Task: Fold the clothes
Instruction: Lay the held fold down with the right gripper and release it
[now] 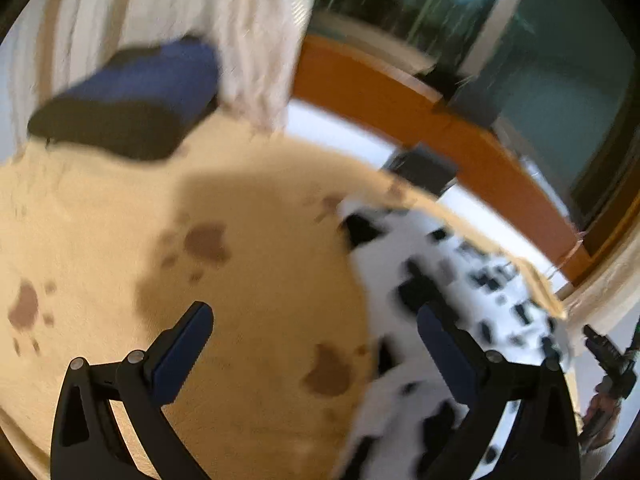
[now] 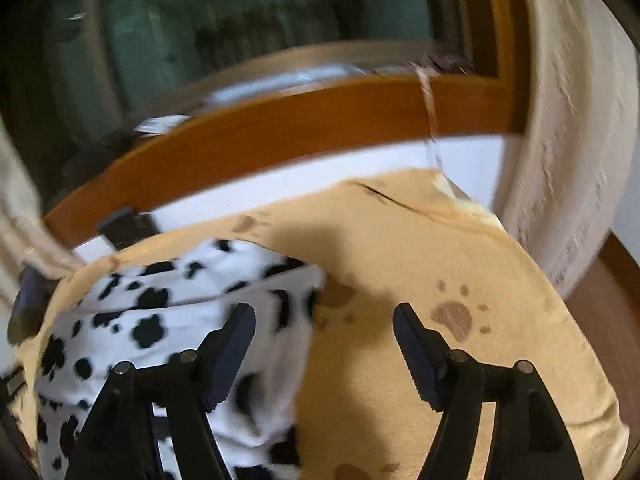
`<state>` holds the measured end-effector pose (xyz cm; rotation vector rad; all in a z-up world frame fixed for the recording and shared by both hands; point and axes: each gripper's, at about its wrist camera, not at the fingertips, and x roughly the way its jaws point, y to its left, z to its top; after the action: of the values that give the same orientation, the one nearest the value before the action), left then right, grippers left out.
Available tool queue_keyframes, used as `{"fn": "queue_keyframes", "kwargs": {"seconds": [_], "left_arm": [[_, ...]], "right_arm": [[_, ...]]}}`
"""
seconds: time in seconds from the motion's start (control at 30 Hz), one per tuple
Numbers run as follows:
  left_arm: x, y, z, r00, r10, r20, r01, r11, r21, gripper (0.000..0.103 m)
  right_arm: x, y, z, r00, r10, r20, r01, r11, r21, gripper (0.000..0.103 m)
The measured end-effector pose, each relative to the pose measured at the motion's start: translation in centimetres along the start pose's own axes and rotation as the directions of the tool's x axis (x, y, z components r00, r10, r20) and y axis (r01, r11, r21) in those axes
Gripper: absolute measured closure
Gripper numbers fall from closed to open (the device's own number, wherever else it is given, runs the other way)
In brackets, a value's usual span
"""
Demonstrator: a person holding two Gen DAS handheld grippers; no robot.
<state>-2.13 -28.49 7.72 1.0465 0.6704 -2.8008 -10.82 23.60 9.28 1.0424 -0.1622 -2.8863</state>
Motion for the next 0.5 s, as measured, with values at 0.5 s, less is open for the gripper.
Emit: {"fn": "queue_keyframes", "kwargs": {"seconds": [0.5], "left_arm": [[11.2, -9.8, -0.9, 0.974, -0.069, -0.216, 0.102, 0.984, 0.144, 0.002]], "right_arm": [[6.6, 8.6, -3.9, 0.981, 0.000, -0.196, -0.055, 0.960, -0.273, 0.030]]}}
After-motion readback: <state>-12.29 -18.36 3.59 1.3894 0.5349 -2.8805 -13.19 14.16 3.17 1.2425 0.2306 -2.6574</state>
